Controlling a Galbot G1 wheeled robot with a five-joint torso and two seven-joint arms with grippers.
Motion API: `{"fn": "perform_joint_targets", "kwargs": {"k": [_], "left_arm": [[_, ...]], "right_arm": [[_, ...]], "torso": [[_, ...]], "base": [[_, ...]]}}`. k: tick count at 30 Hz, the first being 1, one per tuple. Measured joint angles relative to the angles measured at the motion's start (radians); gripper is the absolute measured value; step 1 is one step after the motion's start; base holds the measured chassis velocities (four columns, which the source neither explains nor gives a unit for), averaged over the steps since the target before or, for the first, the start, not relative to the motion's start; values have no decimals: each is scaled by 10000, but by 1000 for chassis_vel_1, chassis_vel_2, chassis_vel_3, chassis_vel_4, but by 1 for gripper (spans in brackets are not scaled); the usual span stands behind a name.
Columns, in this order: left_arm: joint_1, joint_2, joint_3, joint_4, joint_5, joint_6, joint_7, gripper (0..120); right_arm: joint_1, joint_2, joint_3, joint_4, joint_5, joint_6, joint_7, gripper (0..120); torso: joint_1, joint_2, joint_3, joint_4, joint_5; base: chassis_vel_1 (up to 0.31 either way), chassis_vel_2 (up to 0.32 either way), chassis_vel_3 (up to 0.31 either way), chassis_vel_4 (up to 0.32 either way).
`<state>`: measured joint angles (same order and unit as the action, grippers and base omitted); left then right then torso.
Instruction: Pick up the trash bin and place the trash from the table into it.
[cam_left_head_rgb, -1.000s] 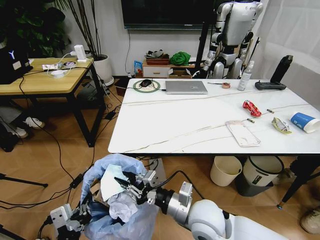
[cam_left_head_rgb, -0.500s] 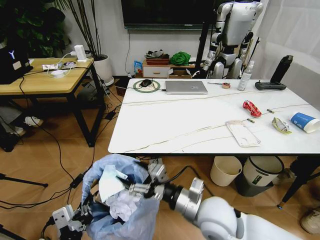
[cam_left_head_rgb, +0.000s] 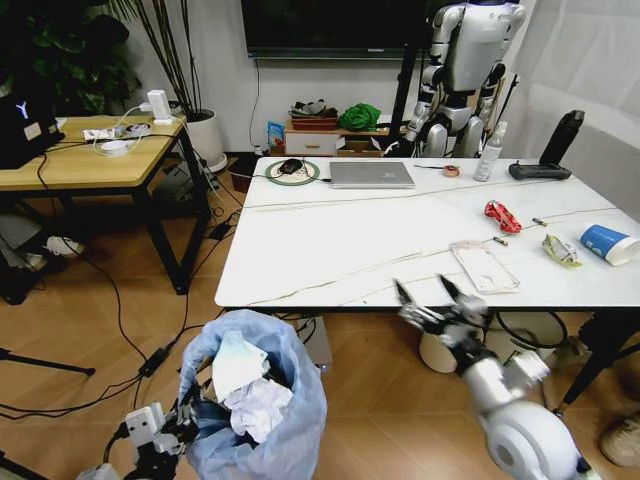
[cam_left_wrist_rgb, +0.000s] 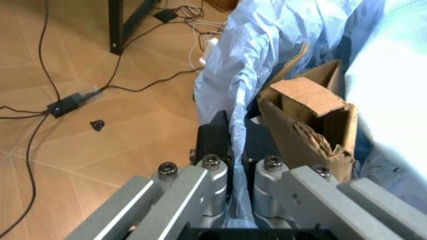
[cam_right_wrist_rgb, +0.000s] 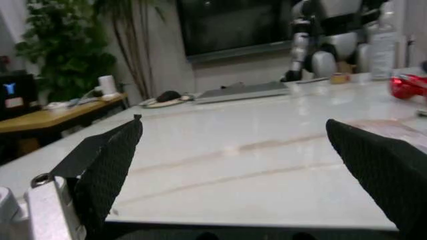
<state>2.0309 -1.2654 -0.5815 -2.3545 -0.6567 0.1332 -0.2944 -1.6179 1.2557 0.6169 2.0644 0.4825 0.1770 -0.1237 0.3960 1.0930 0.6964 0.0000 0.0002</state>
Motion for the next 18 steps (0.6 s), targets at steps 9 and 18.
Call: {"fn": "perform_joint_targets", "kwargs": {"k": [9, 18], "left_arm": [[-677, 449, 575, 864, 45, -63, 65, 0], [-890, 749, 855, 1336, -258, -63, 13, 0]], "right_arm": [[-998, 3137, 1160, -1770, -1770, 2040, -2184, 100], [-1133, 3627, 1534, -2557, -2312, 2989, -2931, 100]], "torso": [[0, 0, 0, 2, -6], [0, 1, 0, 4, -4]], "base": [[0, 0, 0, 0], [0, 0, 0, 0]]}}
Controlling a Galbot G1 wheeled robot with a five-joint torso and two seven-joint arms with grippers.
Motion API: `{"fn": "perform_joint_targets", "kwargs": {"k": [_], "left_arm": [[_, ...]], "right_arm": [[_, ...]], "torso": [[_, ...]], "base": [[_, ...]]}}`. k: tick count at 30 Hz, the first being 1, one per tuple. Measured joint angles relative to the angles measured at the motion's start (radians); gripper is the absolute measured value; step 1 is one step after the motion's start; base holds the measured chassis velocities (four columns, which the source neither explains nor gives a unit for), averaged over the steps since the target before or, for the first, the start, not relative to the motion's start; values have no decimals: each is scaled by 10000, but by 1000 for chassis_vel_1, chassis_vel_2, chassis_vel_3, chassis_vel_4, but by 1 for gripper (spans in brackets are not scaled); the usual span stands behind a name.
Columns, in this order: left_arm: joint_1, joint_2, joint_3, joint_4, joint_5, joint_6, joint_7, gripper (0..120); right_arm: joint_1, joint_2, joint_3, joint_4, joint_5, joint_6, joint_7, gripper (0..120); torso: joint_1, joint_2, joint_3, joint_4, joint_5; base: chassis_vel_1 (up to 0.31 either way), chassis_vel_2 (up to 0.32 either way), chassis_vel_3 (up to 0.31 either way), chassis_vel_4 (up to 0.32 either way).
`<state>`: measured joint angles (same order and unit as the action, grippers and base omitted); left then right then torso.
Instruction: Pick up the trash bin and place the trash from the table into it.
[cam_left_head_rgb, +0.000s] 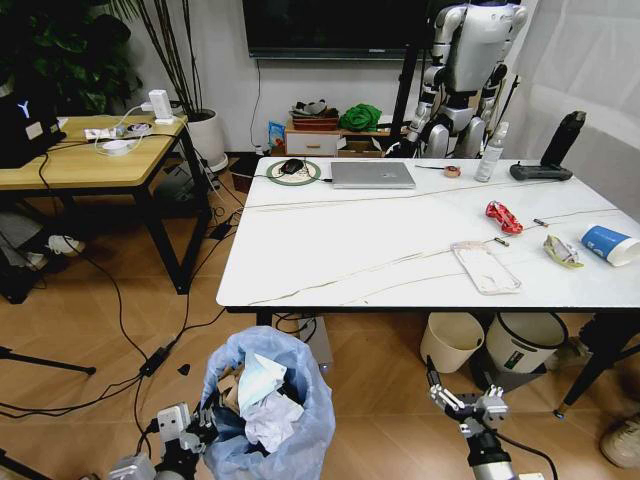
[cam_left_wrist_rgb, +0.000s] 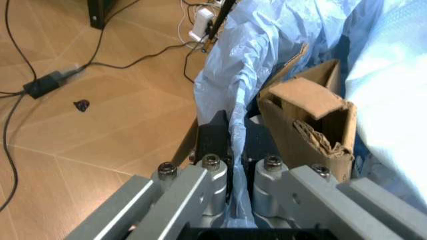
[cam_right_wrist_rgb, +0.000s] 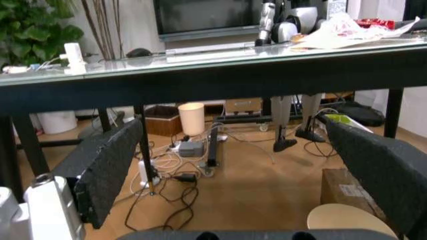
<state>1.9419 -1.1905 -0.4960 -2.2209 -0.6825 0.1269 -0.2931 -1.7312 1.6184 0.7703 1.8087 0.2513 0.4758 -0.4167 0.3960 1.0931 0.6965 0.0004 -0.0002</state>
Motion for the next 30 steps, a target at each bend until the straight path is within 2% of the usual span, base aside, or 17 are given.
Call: {"fn": "perform_joint_targets", "kwargs": {"k": [9, 30], "left_arm": [[134, -152, 62, -136, 101, -8, -5, 0], [380, -750, 261, -241, 679, -119, 12, 0]], "right_arm": [[-30, -52, -24, -100, 128, 171, -102, 100], [77, -270, -139, -71, 1153, -149, -229, 100]], "torso": [[0, 0, 0, 0, 2], [0, 0, 1, -1, 3]], "base": [[-46, -39, 46, 27], [-14, -12, 14, 13]]}}
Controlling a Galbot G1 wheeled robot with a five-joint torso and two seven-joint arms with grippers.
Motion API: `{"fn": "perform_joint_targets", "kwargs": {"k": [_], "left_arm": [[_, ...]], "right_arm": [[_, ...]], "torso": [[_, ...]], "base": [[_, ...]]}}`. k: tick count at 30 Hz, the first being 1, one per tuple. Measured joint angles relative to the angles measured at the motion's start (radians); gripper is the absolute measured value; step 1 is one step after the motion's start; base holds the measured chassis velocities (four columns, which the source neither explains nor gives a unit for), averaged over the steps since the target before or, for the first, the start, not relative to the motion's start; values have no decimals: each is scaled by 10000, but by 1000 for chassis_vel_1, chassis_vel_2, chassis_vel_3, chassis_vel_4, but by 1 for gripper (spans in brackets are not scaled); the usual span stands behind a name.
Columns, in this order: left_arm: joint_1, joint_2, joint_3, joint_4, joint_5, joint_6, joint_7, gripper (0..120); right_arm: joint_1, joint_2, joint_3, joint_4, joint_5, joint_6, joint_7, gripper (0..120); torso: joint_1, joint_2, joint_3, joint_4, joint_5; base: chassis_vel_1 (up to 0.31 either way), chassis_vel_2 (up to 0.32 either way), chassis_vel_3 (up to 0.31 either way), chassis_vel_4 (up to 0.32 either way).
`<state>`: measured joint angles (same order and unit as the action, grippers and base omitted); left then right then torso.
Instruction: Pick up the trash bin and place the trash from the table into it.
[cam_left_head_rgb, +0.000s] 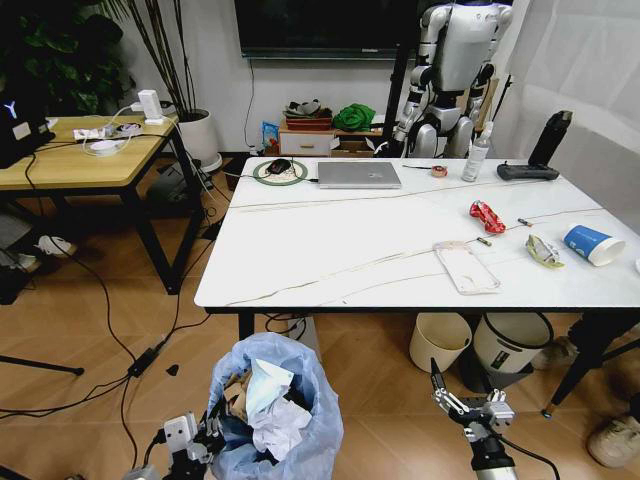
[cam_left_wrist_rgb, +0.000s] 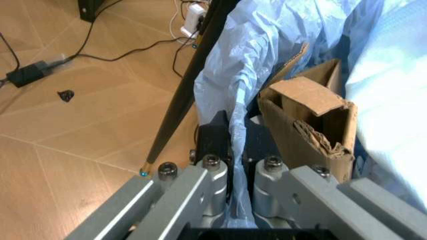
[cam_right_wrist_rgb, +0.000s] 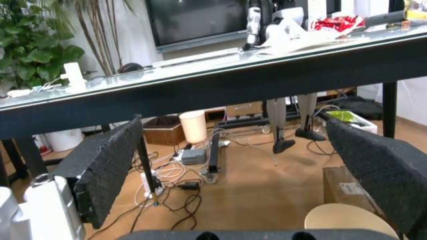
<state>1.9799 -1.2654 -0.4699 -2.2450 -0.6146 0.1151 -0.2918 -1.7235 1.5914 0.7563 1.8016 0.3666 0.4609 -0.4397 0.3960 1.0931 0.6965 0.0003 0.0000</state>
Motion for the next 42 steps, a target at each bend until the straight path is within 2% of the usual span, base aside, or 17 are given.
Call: {"fn": "perform_joint_targets", "kwargs": {"k": [16, 42], "left_arm": [[49, -257, 160, 23, 254, -82, 31, 0], [71, -247, 103, -11, 199, -118, 49, 0]], "right_arm": [[61, -151, 37, -126, 177, -12, -53, 100], [171, -217, 134, -196, 179, -51, -16, 100]], "torso": [[0, 0, 0, 0, 0], [0, 0, 0, 0, 0]], "base": [[-6, -3, 5, 7], [-5, -6, 4, 3]]}}
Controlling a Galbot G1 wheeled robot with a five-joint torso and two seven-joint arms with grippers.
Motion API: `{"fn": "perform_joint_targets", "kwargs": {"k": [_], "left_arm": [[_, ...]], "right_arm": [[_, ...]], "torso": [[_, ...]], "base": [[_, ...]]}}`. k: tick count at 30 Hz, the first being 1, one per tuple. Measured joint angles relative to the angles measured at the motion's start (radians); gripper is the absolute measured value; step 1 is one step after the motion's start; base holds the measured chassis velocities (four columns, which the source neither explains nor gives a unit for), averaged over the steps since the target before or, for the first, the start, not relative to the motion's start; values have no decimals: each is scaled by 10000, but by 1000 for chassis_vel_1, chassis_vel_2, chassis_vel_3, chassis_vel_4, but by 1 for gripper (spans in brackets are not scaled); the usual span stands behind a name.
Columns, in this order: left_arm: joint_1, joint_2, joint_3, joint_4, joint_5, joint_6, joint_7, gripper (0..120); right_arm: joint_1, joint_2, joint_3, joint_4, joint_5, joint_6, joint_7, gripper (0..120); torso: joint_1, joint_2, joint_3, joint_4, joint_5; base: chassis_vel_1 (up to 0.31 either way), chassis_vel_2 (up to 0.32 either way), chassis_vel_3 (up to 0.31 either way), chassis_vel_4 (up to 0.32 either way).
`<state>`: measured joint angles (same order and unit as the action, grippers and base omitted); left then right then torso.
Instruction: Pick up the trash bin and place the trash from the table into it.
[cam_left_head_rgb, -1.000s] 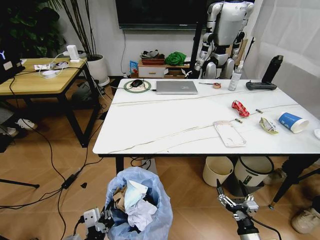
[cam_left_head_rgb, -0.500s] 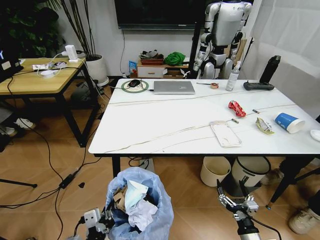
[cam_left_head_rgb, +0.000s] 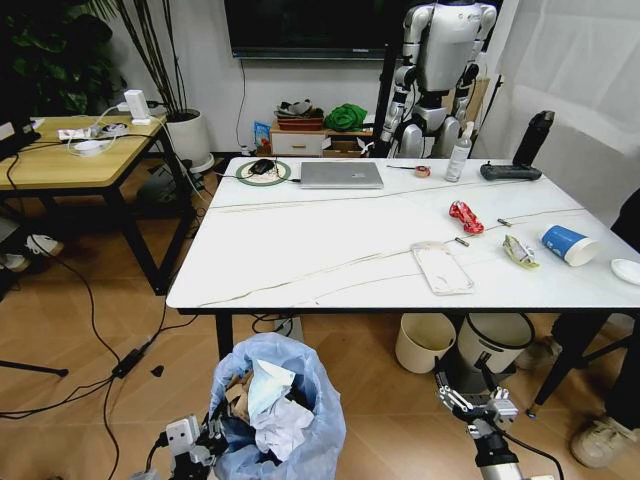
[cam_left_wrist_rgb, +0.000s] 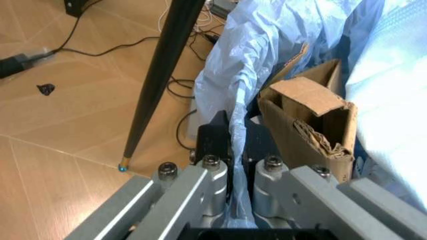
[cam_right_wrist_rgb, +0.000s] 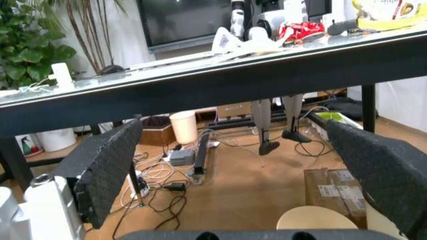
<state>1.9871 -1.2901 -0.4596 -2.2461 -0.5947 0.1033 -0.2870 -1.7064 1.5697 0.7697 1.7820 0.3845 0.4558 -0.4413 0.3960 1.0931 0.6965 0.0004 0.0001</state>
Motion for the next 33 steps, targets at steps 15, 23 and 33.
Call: {"fn": "perform_joint_targets", "kwargs": {"k": [15, 23, 33], "left_arm": [[-18, -99, 82, 34, 60, 0, 4, 0], [4, -141, 153, 48, 145, 0, 4, 0], [30, -148, 184, 28, 213, 0, 2, 0]], "right_arm": [[81, -140, 64, -105, 159, -45, 0, 100], [104, -150, 60, -145, 173, -53, 0, 100], [24, -201, 77, -145, 251, -52, -29, 100]], "torso": [[0, 0, 0, 0, 0], [0, 0, 0, 0, 0], [0, 0, 0, 0, 0]], "base": [[0, 0, 0, 0], [0, 0, 0, 0], [-14, -11, 13, 11]]}}
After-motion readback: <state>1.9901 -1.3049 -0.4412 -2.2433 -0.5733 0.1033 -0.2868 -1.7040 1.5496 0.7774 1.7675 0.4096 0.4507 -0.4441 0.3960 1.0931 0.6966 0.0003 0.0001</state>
